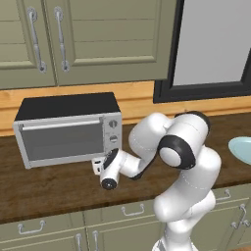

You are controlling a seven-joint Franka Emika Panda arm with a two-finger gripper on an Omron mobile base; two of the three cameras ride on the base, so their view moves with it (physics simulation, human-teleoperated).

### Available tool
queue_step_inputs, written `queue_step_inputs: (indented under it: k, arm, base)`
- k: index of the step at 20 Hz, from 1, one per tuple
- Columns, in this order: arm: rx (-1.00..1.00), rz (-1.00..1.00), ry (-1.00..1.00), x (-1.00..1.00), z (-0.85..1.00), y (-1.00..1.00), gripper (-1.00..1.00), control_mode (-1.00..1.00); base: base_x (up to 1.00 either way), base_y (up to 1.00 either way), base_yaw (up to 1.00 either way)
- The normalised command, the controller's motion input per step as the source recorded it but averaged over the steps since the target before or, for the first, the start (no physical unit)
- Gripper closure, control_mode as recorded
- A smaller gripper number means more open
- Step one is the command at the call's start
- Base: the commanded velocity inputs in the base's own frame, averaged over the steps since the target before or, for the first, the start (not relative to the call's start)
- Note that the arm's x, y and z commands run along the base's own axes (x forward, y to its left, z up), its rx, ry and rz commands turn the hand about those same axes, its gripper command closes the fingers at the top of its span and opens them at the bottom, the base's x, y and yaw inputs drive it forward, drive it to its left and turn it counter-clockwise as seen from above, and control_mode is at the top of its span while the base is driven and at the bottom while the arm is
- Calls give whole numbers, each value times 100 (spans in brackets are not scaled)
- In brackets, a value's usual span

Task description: Pick up the kebab skewer and baguette bread, and place them inside the toaster oven. Close the toaster oven door and start by setting the timer.

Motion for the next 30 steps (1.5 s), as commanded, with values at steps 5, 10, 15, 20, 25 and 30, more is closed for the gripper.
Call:
queue_step_inputs:
  k: [5, 10, 15, 20, 25, 30]
  arm:
    - [0, 0, -2, 3, 6, -14, -100, -100]
    - [0, 0, -1, 9, 8, -9, -100, -100]
    - [0, 0, -1, 31, 5, 0, 100, -100]
    - [0, 0, -1, 33, 6, 0, 100, -100]
    - [0, 0, -4, 25, 15, -1, 100, -100]
    - [1, 0, -5, 3, 21, -3, 100, -100]
  base:
    - [0, 0, 0]
    - [0, 0, 0]
    - [0, 0, 0]
    - [0, 0, 0]
    - [0, 0, 0]
    - [0, 0, 0]
